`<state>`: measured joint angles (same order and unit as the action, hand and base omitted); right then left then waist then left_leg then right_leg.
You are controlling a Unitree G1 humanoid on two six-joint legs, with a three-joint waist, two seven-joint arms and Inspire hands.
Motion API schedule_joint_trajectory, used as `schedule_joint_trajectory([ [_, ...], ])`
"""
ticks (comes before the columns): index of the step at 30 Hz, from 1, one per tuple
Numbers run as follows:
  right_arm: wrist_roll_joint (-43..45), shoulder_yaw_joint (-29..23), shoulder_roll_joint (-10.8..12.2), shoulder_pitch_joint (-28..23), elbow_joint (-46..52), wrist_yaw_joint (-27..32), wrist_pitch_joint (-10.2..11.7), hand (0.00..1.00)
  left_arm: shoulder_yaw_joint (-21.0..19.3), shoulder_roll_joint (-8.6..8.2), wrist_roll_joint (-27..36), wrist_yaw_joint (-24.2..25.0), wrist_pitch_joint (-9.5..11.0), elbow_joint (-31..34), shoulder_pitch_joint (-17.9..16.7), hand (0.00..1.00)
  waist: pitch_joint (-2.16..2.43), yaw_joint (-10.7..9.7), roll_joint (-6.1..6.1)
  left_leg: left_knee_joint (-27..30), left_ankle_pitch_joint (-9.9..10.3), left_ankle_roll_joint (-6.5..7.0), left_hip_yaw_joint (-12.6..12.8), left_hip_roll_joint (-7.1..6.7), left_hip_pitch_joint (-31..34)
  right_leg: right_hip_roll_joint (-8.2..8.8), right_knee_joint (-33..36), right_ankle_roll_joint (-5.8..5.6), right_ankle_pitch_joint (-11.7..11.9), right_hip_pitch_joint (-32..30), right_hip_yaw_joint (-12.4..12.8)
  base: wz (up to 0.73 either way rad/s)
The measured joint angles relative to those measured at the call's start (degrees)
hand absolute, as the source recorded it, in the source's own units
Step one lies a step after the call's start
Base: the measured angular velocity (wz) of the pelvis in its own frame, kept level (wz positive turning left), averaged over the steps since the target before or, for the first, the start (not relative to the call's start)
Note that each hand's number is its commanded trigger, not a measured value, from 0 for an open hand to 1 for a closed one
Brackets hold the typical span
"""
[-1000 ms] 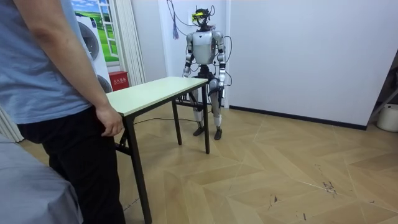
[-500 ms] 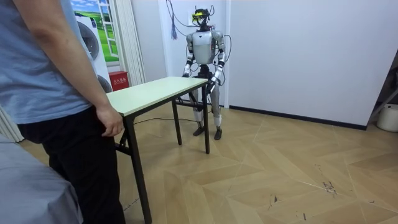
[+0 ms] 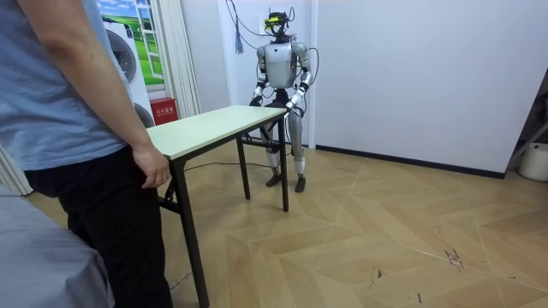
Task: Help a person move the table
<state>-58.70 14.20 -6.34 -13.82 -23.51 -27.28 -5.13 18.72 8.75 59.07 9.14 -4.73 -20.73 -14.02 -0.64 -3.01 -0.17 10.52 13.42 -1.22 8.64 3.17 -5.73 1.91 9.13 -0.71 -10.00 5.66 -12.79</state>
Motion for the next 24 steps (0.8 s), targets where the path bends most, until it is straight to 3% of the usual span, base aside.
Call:
schedule_joint_trajectory([
  [7, -0.88, 0.2, -0.15, 0.49, 1.59, 0.2, -1.31, 0.0, 0.07, 0.05, 0.48, 0.01, -0.37, 1.38, 0.02, 0.0, -0.06, -0.01, -0.24, -0.03, 0.0, 0.0, 0.06, 0.01, -0.16, -0.01, -0.03, 0.0, 0.0, 0.06, 0.14, 0.0],
  [12, -4.29, 0.17, -1.13, 0.88, 2.02, 2.24, -1.99, 0.0, -0.62, 0.21, 4.5, 0.0, -0.73, 1.58, 0.48, 0.0, -0.15, 0.02, -0.22, -0.1, 0.0, 0.0, 0.06, 0.01, -0.84, -0.02, 0.03, 0.0, 0.0, 0.44, 0.22, 0.0],
  [20, -4.68, 0.12, -2.25, 1.71, 3.25, 4.8, -1.99, 0.0, -0.77, 0.75, 4.47, 0.0, -0.74, 1.99, 2.36, 0.0, -0.67, 0.16, 0.76, -0.03, 0.0, 0.0, 0.22, 0.04, -1.07, -0.01, 0.56, 0.0, 0.0, 0.34, 0.23, 0.0],
  [24, -10.07, 0.12, -2.52, 1.64, 3.32, 6.0, -2.02, 0.0, -1.68, 0.84, 4.49, 0.0, -1.27, 1.57, 4.08, 0.0, -0.82, 0.17, 1.27, -0.14, -0.02, 0.01, 0.37, 0.04, -1.75, -0.01, 0.55, 0.0, 0.0, 0.87, 0.4, 0.0],
])
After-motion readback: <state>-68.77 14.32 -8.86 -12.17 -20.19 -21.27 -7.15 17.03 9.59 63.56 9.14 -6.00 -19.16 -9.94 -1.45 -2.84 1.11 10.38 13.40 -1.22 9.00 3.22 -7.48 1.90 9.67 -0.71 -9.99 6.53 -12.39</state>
